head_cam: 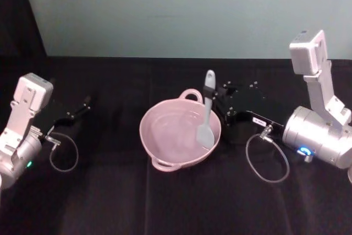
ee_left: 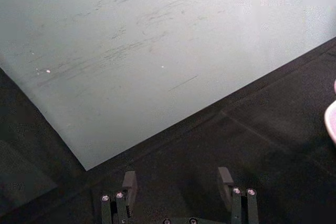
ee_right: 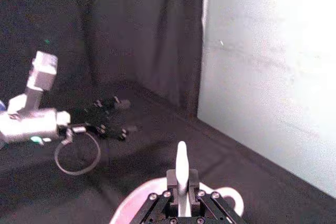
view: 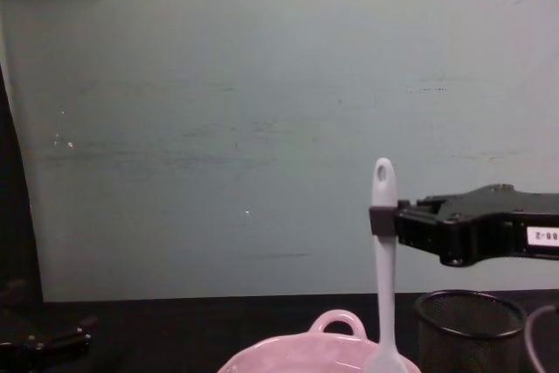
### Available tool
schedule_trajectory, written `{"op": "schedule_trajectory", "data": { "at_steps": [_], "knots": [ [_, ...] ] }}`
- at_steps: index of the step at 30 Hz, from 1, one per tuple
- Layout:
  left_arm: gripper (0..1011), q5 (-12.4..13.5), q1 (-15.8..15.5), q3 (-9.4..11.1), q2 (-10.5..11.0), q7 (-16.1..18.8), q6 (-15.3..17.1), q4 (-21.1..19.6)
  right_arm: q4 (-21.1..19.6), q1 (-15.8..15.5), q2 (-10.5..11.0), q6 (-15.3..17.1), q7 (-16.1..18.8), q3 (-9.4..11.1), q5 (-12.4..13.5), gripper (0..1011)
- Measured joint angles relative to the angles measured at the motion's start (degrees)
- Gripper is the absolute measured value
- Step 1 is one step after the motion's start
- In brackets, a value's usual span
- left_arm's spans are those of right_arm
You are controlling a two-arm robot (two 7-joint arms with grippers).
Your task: Use the one hand to pick up the spoon and stir the clear water in the bowl.
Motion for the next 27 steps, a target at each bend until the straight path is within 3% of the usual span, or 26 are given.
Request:
{"op": "schedule_trajectory", "data": {
  "at_steps": [8, 20, 27],
  "knots": [
    [1011, 0.00, 0.00, 0.00, 0.00, 0.00, 0.00, 0.00, 5.89, 2.78, -3.12, -6.87, 2.08, -2.85, 1.42, 117],
    [1011, 0.00, 0.00, 0.00, 0.00, 0.00, 0.00, 0.00, 12.68, 6.25, -6.40, -8.51, 2.57, -8.51, 0.89, 117],
    [1011, 0.00, 0.00, 0.00, 0.00, 0.00, 0.00, 0.00, 16.45, 7.91, -9.86, -12.06, 0.42, -9.43, -0.30, 117]
  ]
}}
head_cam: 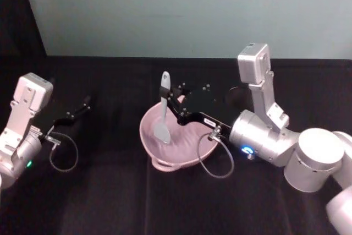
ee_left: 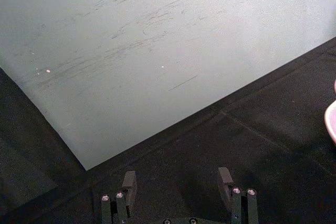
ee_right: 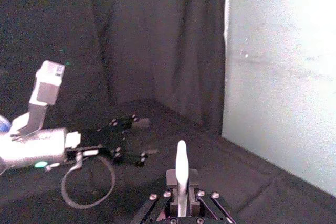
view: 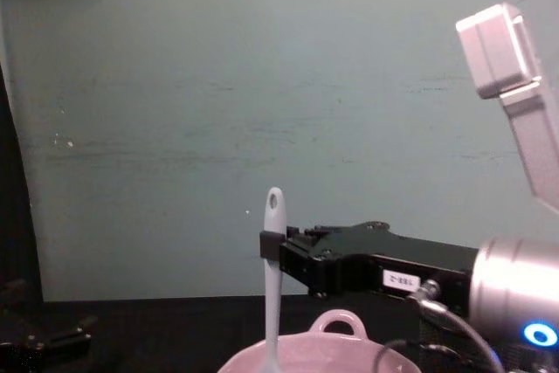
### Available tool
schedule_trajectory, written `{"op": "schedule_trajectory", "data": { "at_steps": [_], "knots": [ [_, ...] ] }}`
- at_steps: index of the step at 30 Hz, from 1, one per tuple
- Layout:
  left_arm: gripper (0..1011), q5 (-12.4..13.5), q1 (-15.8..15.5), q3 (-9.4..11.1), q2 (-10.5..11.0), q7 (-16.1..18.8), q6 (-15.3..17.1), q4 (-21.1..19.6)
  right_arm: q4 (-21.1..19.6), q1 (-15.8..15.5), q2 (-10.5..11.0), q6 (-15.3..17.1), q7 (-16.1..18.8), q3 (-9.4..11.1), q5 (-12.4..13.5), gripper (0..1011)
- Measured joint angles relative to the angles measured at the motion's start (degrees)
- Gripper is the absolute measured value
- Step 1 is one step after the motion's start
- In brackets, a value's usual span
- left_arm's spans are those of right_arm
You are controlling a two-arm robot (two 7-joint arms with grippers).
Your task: Use the one hand to pick up the spoon and stir the clear water in the bowl.
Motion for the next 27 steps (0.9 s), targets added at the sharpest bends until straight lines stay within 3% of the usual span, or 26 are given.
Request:
{"op": "schedule_trajectory", "data": {
  "at_steps": [9, 14, 18, 27],
  "knots": [
    [1011, 0.00, 0.00, 0.00, 0.00, 0.00, 0.00, 0.00, 7.47, 2.85, -4.05, -5.66, -3.77, 0.68, -4.43, 117],
    [1011, 0.00, 0.00, 0.00, 0.00, 0.00, 0.00, 0.00, 8.58, 3.23, -3.97, -6.13, -5.18, 2.12, -6.11, 117],
    [1011, 0.00, 0.00, 0.00, 0.00, 0.00, 0.00, 0.00, 7.19, 2.56, -2.96, -4.94, -5.11, 3.10, -6.15, 116],
    [1011, 0.00, 0.00, 0.00, 0.00, 0.00, 0.00, 0.00, -2.42, -2.89, 1.45, -1.41, -2.12, 5.44, -3.52, 117]
  ]
}}
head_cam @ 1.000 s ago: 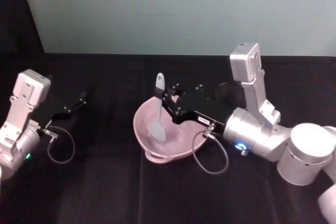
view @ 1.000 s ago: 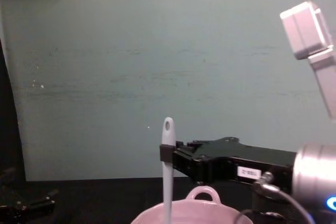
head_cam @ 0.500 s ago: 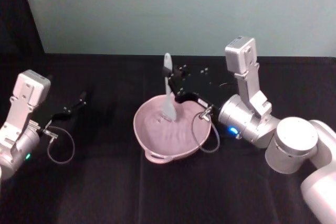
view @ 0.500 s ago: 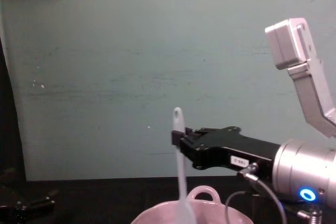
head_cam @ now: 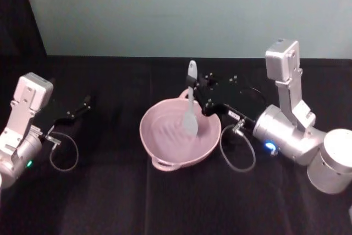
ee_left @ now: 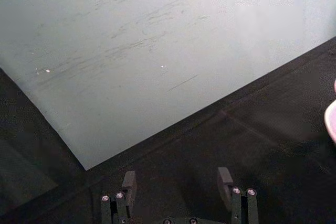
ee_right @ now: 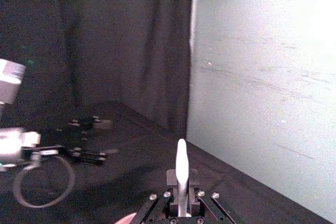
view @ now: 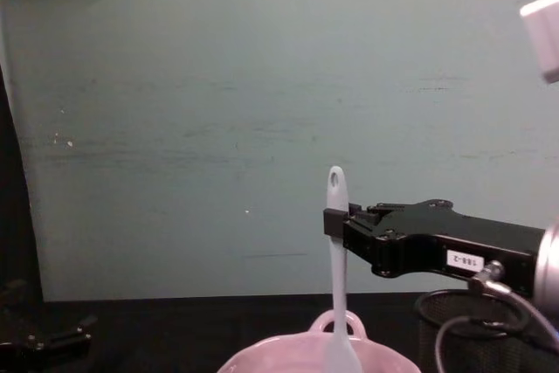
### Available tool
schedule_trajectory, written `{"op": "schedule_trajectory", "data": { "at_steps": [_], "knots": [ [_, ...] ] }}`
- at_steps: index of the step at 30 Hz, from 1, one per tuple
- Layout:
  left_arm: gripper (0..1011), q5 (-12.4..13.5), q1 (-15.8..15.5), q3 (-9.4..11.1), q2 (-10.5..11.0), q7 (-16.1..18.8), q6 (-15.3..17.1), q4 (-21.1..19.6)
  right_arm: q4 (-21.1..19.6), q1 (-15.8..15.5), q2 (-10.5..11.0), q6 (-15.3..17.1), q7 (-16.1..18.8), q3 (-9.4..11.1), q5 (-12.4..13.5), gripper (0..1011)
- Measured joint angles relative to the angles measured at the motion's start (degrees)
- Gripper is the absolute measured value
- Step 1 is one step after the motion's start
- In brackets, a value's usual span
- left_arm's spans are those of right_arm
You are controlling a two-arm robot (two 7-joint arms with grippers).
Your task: Use the one hand to pick up the spoon and stir the clear water in the bowl.
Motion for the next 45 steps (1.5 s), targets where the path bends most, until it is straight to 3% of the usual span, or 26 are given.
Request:
{"op": "schedule_trajectory", "data": {
  "at_steps": [5, 10, 20, 28, 35, 41, 45],
  "knots": [
    [1011, 0.00, 0.00, 0.00, 0.00, 0.00, 0.00, 0.00, -2.81, -2.28, 0.77, 0.64, 1.38, -0.27, 1.87, 117],
    [1011, 0.00, 0.00, 0.00, 0.00, 0.00, 0.00, 0.00, -2.86, -2.53, -0.22, 0.82, 1.97, -1.95, 2.81, 117],
    [1011, 0.00, 0.00, 0.00, 0.00, 0.00, 0.00, 0.00, 4.81, 1.72, -5.26, -1.81, 0.17, -4.69, 0.52, 116],
    [1011, 0.00, 0.00, 0.00, 0.00, 0.00, 0.00, 0.00, 10.26, 4.15, -8.02, -5.08, -3.47, -3.15, -2.74, 117],
    [1011, 0.00, 0.00, 0.00, 0.00, 0.00, 0.00, 0.00, 10.43, 4.07, -7.36, -4.94, -5.03, -1.22, -4.57, 116],
    [1011, 0.00, 0.00, 0.00, 0.00, 0.00, 0.00, 0.00, 6.30, 1.58, -4.88, -2.84, -4.37, 0.44, -4.89, 117],
    [1011, 0.00, 0.00, 0.00, 0.00, 0.00, 0.00, 0.00, 1.96, -1.17, -2.88, -1.13, -2.39, 1.19, -3.37, 116]
  ]
}}
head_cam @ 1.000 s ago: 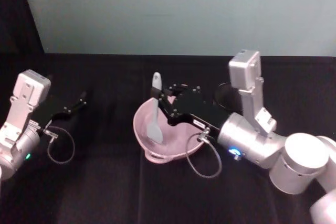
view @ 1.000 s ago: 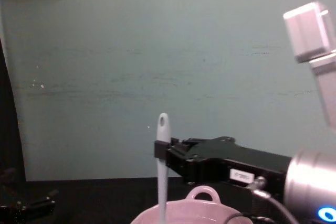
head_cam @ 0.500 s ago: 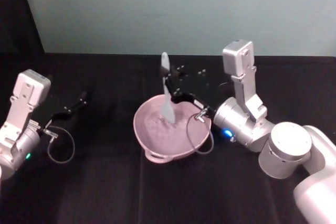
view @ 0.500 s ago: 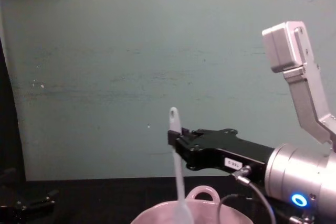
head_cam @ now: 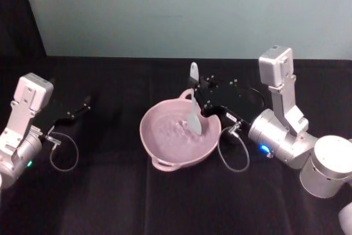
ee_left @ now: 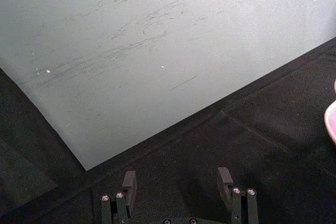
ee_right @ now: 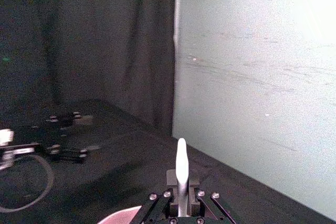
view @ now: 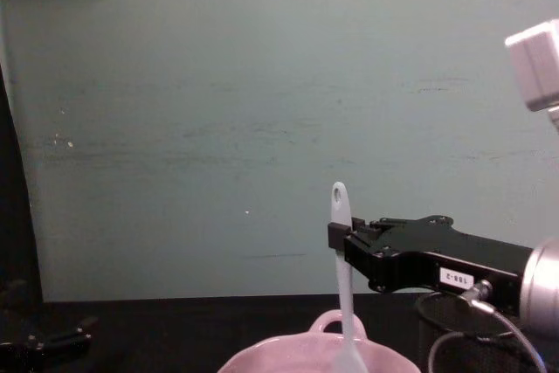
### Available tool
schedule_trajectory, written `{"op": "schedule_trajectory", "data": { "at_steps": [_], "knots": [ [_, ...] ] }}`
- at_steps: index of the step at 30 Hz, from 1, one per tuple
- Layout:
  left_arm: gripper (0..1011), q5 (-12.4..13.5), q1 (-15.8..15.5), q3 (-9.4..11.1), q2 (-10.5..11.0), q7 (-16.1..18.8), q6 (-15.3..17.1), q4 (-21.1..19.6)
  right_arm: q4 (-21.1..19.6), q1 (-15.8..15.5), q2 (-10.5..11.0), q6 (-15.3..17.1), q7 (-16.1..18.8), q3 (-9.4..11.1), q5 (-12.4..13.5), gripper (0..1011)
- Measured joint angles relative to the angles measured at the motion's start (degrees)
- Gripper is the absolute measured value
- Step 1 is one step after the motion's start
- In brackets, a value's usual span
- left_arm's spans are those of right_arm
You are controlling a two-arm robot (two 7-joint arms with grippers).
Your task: Use the one hand to pick up the spoon and stir the clear water in the bowl.
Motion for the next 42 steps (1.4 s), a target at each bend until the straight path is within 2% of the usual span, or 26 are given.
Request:
{"op": "schedule_trajectory", "data": {
  "at_steps": [6, 11, 16, 21, 27, 31, 37, 42],
  "knots": [
    [1011, 0.00, 0.00, 0.00, 0.00, 0.00, 0.00, 0.00, -3.51, -2.54, 0.85, 0.70, 1.71, -0.33, 2.13, 117],
    [1011, 0.00, 0.00, 0.00, 0.00, 0.00, 0.00, 0.00, -3.74, -3.03, -0.33, 0.26, 2.43, -2.17, 3.14, 116],
    [1011, 0.00, 0.00, 0.00, 0.00, 0.00, 0.00, 0.00, -0.11, -1.20, -3.09, -1.76, 2.25, -3.79, 3.05, 117],
    [1011, 0.00, 0.00, 0.00, 0.00, 0.00, 0.00, 0.00, 5.11, 1.31, -5.90, -5.34, 0.65, -4.07, 1.64, 117],
    [1011, 0.00, 0.00, 0.00, 0.00, 0.00, 0.00, 0.00, 10.50, 3.41, -8.34, -9.13, -2.75, -2.81, -1.38, 117],
    [1011, 0.00, 0.00, 0.00, 0.00, 0.00, 0.00, 0.00, 11.57, 3.77, -8.54, -10.07, -4.41, -1.72, -3.14, 117],
    [1011, 0.00, 0.00, 0.00, 0.00, 0.00, 0.00, 0.00, 10.06, 2.98, -7.38, -9.67, -5.93, 0.24, -4.81, 117],
    [1011, 0.00, 0.00, 0.00, 0.00, 0.00, 0.00, 0.00, 6.47, 0.97, -5.98, -7.65, -5.91, 2.18, -4.39, 117]
  ]
}}
